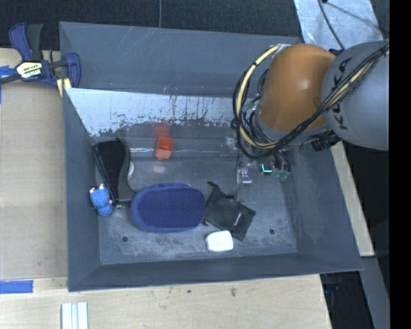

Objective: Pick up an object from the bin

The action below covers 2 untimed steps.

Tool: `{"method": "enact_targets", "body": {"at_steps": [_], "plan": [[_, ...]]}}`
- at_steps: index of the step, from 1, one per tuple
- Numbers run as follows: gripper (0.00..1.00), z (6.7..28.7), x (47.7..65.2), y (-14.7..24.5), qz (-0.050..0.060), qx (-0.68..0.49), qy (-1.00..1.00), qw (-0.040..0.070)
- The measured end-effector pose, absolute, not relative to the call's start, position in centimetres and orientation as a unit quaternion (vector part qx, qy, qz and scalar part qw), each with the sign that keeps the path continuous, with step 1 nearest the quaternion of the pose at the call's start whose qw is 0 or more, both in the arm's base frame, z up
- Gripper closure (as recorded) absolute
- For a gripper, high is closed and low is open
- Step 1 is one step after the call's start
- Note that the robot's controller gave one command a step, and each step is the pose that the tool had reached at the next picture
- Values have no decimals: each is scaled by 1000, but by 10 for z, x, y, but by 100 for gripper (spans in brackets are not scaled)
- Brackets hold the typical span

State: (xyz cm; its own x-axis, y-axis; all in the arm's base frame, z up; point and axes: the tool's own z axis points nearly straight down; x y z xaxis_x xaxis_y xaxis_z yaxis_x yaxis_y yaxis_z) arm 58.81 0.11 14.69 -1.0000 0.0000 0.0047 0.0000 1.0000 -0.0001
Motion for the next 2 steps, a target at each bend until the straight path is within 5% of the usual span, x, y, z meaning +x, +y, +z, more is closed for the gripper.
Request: {"method": "enact_targets", "body": {"at_steps": [1,2], "plan": [[0,84,580,11,0,-93,-996,1],[0,71,531,-6,0,-37,-999,-2]]}}
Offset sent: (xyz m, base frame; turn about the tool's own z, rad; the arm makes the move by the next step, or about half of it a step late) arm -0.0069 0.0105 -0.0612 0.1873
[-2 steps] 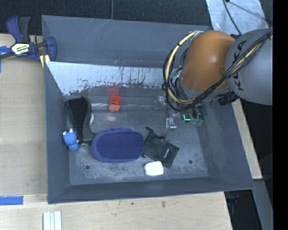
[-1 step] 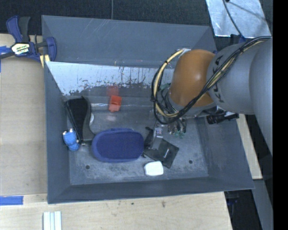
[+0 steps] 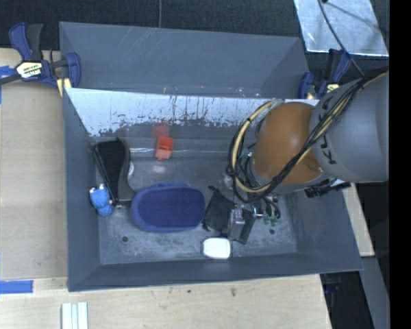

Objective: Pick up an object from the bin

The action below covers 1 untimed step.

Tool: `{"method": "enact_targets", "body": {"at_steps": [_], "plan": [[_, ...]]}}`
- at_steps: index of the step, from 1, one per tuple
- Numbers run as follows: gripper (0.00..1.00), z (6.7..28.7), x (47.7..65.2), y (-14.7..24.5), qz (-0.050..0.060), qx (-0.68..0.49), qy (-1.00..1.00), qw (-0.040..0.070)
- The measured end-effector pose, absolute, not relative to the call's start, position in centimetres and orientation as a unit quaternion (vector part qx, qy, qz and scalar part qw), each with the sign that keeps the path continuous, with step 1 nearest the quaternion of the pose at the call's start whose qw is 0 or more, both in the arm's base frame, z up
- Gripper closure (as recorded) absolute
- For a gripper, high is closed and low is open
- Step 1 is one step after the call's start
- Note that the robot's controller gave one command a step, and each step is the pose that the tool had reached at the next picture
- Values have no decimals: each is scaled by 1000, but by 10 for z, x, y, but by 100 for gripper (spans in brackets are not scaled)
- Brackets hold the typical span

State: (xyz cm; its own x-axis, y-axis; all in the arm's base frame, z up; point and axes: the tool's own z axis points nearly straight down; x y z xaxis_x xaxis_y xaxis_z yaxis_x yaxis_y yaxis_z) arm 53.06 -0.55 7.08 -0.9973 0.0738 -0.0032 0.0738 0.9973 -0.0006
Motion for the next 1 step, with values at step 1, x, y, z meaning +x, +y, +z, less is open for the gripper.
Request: {"method": "enact_targets", "body": {"at_steps": [1], "plan": [[100,72,532,-5,0,37,999,4]]}}
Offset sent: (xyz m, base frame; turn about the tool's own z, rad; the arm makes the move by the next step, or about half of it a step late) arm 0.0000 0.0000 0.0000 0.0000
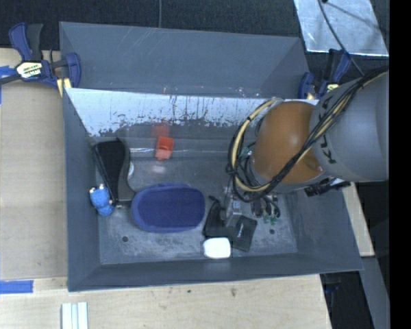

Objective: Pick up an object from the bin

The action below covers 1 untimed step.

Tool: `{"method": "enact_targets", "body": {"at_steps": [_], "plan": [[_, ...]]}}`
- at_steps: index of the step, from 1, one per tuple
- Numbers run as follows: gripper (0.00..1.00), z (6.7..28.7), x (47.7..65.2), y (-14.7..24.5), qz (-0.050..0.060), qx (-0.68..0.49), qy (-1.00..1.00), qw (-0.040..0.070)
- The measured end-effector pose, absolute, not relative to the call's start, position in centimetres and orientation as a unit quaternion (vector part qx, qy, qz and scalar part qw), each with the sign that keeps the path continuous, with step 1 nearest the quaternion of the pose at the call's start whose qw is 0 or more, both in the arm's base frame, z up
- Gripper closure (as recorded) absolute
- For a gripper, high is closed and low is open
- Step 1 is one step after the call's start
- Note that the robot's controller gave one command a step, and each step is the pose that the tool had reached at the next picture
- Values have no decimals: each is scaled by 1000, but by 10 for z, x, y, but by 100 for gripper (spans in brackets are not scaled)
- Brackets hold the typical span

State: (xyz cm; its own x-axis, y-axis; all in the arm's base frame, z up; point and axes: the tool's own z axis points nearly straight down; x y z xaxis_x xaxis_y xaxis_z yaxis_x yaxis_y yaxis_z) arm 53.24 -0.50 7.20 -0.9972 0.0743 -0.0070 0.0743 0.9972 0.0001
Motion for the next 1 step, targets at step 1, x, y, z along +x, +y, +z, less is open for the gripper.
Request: {"method": "enact_targets", "body": {"at_steps": [1], "plan": [[100,212,503,-13,0,36,999,5]]}}
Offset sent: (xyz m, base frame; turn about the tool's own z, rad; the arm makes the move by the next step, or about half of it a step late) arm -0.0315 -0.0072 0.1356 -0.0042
